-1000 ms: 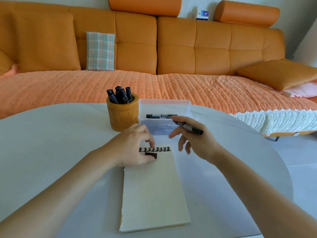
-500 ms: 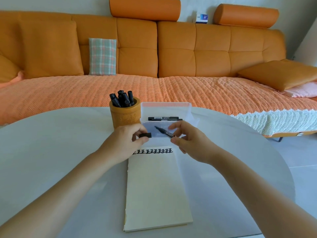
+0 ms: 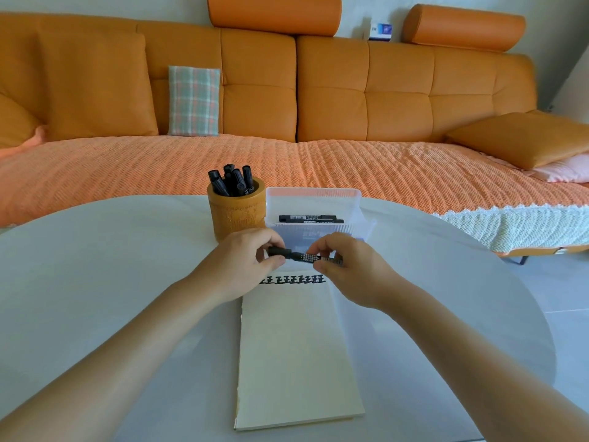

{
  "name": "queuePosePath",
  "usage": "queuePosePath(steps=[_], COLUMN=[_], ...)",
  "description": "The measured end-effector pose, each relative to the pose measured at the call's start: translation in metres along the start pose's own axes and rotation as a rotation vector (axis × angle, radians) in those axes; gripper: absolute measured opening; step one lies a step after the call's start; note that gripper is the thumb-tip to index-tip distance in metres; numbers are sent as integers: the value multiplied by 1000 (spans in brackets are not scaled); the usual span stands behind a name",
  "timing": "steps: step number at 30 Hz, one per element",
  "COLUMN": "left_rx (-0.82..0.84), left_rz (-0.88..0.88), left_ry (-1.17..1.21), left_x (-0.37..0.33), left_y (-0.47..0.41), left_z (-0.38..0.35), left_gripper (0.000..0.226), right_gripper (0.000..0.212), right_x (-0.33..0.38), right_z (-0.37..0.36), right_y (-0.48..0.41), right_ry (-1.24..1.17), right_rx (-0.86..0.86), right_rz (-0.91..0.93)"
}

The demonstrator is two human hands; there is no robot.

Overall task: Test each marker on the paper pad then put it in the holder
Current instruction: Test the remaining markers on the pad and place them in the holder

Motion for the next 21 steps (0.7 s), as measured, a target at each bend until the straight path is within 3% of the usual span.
queuePosePath(steps=[5, 10, 16, 21], left_rx=[71, 65, 6, -2], left_rz=[-47, -101, -221, -300], left_ry=[-28, 44, 35, -10], left_x=[-3, -4, -16, -17], left_y=[-3, -3, -6, -12], left_z=[-2, 0, 12, 15], left_gripper=[8, 11, 9, 10], right_gripper=[22, 15, 23, 24], right_x=[3, 13, 13, 16], right_z=[-1, -2, -2, -6], right_y=[1, 2, -2, -4], right_ry=[107, 199, -282, -295], right_rx=[-49, -127, 55, 70], right_rz=[162, 312, 50, -35])
Point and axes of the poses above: each hand's wrist, its own y-axis away from the middle knuckle, its own z-axis out of the back of the hand, x = y × z, the point moved 3 cm from there along -y, towards the middle knuckle, and after that the axes turned 3 degrees about -x, right-handed, at the moved point
